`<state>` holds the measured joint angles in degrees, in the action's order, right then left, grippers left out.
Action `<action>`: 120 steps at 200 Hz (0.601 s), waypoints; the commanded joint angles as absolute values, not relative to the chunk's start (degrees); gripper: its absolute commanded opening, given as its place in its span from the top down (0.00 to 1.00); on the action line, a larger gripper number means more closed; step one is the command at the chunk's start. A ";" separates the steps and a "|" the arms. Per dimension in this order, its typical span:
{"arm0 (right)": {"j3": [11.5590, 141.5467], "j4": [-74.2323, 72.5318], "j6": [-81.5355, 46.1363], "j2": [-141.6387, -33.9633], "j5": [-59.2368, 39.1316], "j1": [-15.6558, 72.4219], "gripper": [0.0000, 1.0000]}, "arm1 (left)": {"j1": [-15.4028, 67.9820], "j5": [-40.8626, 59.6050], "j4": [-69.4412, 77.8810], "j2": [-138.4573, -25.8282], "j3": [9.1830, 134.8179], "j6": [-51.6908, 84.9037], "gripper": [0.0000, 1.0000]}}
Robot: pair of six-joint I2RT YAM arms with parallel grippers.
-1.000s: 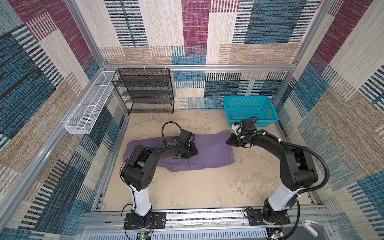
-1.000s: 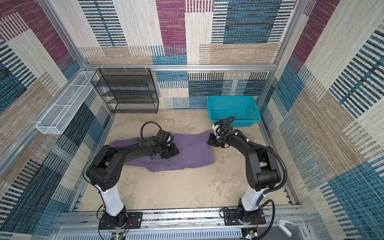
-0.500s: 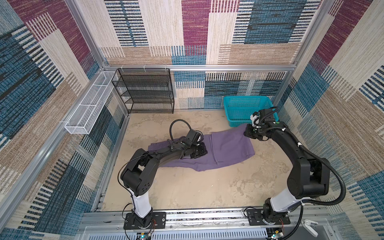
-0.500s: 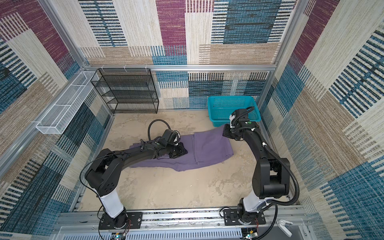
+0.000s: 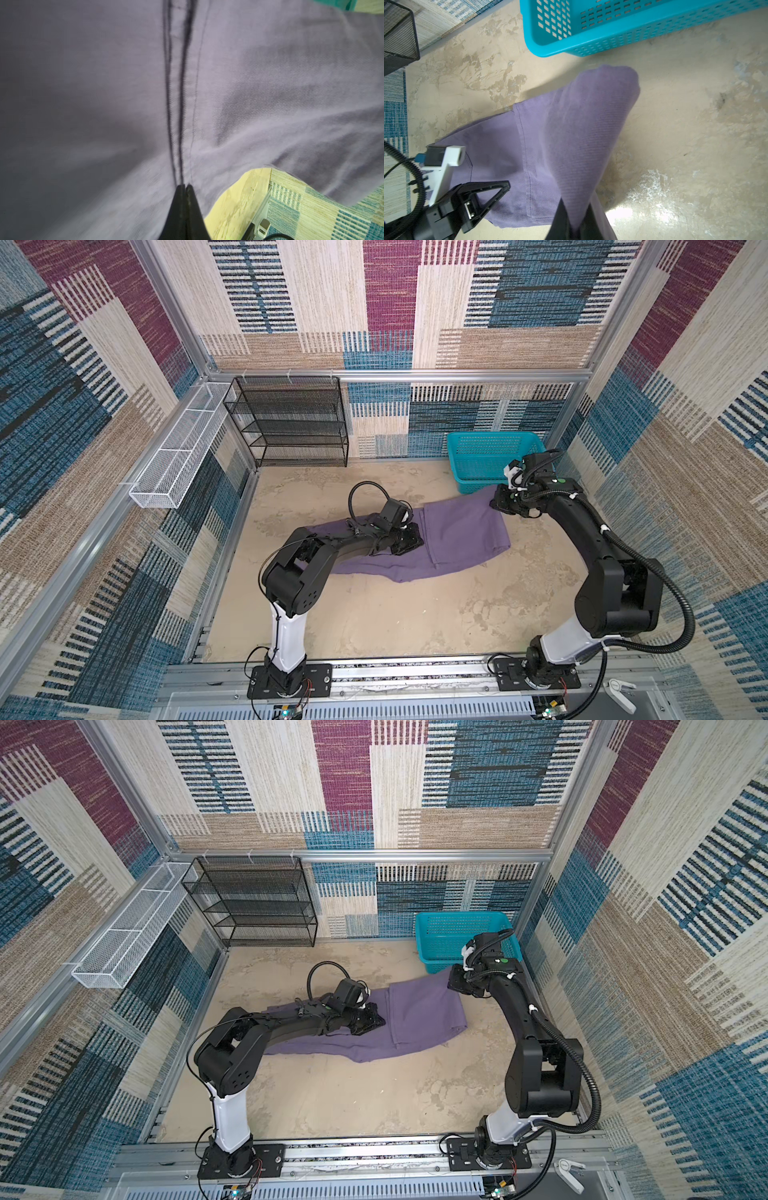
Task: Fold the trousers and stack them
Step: 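Grasp the folded end with the right gripper and lift it toward the left gripper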
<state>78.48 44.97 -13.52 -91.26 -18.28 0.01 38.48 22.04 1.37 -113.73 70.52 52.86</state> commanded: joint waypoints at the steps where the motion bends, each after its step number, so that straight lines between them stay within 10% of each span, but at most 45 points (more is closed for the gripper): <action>1: 79.27 44.55 -14.92 -91.03 -20.23 0.33 1.00 | 39.26 22.89 3.25 -115.92 72.74 54.06 1.00; 120: 99.94 47.25 -23.85 -97.05 -20.67 18.97 1.00 | 39.02 21.12 -0.34 -115.41 71.68 53.61 1.00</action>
